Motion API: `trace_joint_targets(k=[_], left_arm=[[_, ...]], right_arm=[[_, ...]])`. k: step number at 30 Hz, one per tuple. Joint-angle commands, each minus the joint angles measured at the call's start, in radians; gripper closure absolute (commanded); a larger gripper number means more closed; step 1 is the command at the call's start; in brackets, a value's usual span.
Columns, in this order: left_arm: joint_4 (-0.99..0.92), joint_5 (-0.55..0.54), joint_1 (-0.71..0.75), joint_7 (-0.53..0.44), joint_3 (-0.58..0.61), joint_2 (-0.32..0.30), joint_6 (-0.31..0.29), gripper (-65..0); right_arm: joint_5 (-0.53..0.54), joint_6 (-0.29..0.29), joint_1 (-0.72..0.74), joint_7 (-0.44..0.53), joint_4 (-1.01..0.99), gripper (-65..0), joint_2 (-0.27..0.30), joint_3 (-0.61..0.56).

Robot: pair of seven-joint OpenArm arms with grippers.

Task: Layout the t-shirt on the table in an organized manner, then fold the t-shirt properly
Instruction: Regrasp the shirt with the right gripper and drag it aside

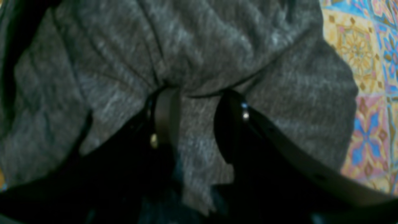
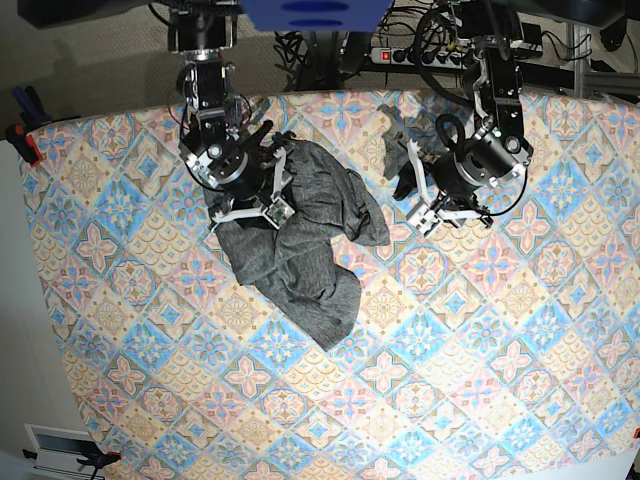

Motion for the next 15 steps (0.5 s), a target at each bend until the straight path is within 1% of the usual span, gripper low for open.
trace_joint_targets(k=[1,3,7,9,15], left_arm=[[0.015,-0.012,-0.012,-0.019,-0.001,-0.001,0.002,-25.7],[0.015,-0.012,-0.012,-0.018,-0.001,-0.001,0.002,-25.7],[0.015,-0.012,-0.012,-0.019,-0.001,-0.001,0.002,-25.7],[0.015,-0.012,-0.012,-0.019,-0.001,-0.001,0.002,-25.7],[0.015,-0.012,-0.003,-0.019,-0.001,-0.001,0.002,-25.7]], right_arm=[[-0.014,0.008,0.001,-0.028,-0.021,-21.9,-0.001,-0.001],[-0.014,0.008,0.002,-0.026,-0.056,-17.7,-0.001,-0.005],[-0.014,0.006,0.011,0.000,-0.104,-5.1,-0.001,0.002],[-0.014,0.005,0.039,0.006,-0.104,0.0,-0.001,0.040],[-0.014,0.005,0.154,0.007,-0.107,0.0,-0.003,0.262]])
